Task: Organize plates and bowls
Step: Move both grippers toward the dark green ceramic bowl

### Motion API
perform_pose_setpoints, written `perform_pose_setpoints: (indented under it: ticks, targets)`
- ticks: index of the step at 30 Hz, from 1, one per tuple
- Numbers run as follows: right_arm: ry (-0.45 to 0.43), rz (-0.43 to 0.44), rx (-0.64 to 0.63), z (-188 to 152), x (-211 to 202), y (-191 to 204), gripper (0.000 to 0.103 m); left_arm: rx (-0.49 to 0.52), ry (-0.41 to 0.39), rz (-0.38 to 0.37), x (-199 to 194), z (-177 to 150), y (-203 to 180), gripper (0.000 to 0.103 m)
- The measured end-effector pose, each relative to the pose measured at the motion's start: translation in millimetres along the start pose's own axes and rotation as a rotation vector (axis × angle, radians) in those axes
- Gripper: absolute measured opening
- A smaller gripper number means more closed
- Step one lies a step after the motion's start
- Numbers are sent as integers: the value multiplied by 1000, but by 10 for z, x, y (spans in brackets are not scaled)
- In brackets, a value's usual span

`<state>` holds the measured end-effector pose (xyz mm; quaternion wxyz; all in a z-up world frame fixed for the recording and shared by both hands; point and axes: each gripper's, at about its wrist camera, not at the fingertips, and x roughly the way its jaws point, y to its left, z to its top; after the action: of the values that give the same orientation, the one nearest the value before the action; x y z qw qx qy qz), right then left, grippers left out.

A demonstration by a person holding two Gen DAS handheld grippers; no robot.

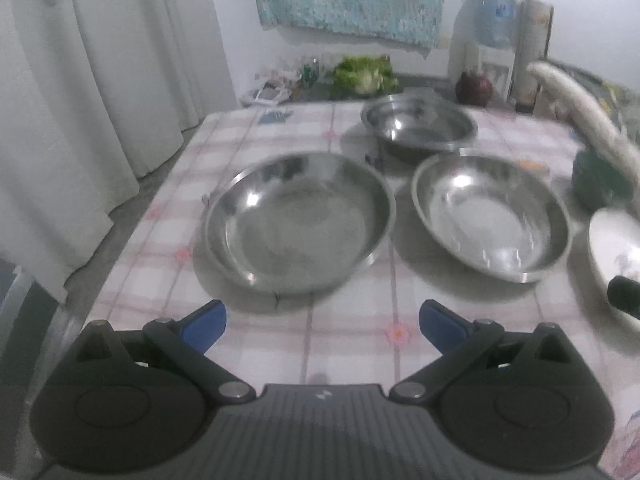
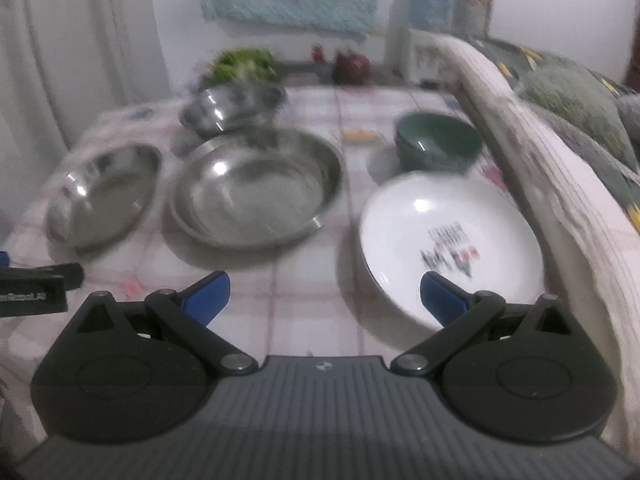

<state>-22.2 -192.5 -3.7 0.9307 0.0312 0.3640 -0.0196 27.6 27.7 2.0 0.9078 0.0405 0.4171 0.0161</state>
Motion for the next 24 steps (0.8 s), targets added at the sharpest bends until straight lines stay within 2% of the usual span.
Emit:
perform_pose_setpoints:
  ticks: [5,8,14,19,24]
  targets:
    - [-88,121,-34,337,-7,-13,102,-90,-55,-100,58,321,292,103]
    - [-112,169,-19,570,79,-27,102,-102,-83,-137,144,541,371,103]
    - [-160,200,-54,1121,406,26,102,-46,-132,-149,406,968,305,103]
    - [-157,194,-65,1511,770,26,101,-79,-107,-181,740,1271,291,101]
    - [-156,204,-52,1520,891,12,100,-92,-91,-199,943,1324,296,100]
